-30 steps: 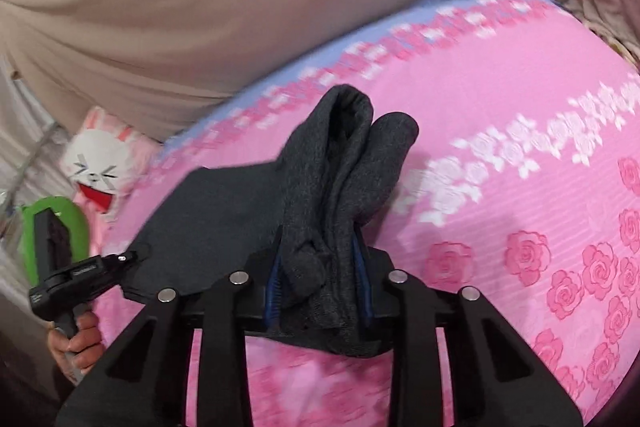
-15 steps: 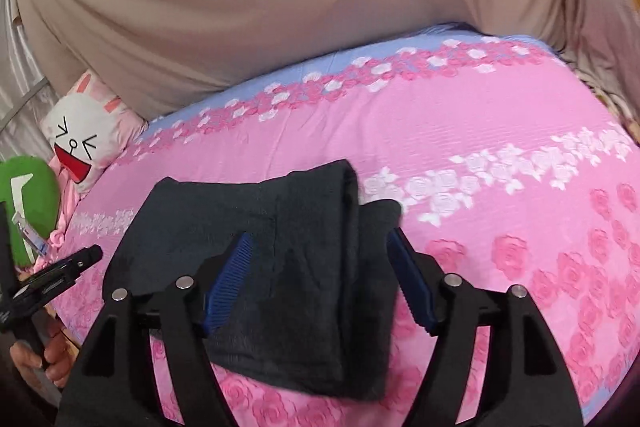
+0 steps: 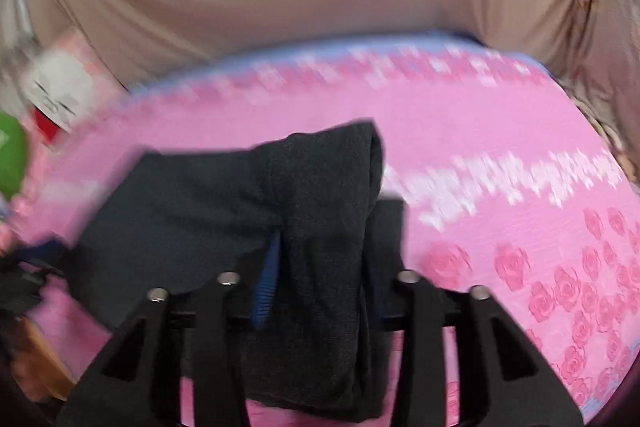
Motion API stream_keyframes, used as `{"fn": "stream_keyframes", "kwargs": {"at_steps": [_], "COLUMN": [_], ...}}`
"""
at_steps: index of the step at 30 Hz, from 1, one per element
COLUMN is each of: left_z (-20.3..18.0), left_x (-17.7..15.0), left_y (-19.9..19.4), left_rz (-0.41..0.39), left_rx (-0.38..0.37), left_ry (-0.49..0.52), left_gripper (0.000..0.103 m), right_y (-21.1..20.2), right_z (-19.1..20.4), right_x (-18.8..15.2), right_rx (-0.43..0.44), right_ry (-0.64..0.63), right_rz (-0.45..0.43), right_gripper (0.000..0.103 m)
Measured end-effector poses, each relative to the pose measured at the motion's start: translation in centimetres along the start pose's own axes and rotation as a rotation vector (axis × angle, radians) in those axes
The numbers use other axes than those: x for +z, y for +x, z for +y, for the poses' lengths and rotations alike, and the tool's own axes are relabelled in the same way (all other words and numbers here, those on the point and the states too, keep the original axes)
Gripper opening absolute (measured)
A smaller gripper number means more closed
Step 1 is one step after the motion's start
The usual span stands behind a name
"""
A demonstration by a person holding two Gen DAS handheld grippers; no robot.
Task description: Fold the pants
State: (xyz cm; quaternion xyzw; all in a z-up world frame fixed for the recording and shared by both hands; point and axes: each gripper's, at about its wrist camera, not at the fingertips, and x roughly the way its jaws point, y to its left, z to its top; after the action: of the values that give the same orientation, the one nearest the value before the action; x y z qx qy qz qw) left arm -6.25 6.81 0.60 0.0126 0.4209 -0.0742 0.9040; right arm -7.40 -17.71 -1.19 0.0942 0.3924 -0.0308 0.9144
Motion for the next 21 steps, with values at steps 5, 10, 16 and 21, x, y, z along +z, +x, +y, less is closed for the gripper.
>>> {"fn": "stream_keyframes", "kwargs": {"at_steps": [5,10,16,21], "left_z": [0.0,-0.6,-0.9,-0.9], "left_x": [-0.7,-1.0,-1.1,-1.2], "left_y": [1.4,1.9,2.0,2.0], "left_rz": [0.032,0.03,0.028,0.024], "left_rx": [0.027,0.059,0.082,0.087], "left_ry": [0.005,0.022,0.037,0.034], "left_gripper": [0.063,0.065,0.066,0.066], "right_y": [-6.2,-3.4,-2.3,-4.8], "right_z": [0.1,3.1,3.5,4.1], "right_x": [1.2,1.9,2.0,-0.6], "right_rx": [0.146,0.164,0.122,0.1], "right_ry": [0.096,-0.047,-0.03,-0.078], "right_rz": [-0.153,-0.091,-0.074,-0.078], "right_gripper": [0.034,0.03,0.023,0.023]}}
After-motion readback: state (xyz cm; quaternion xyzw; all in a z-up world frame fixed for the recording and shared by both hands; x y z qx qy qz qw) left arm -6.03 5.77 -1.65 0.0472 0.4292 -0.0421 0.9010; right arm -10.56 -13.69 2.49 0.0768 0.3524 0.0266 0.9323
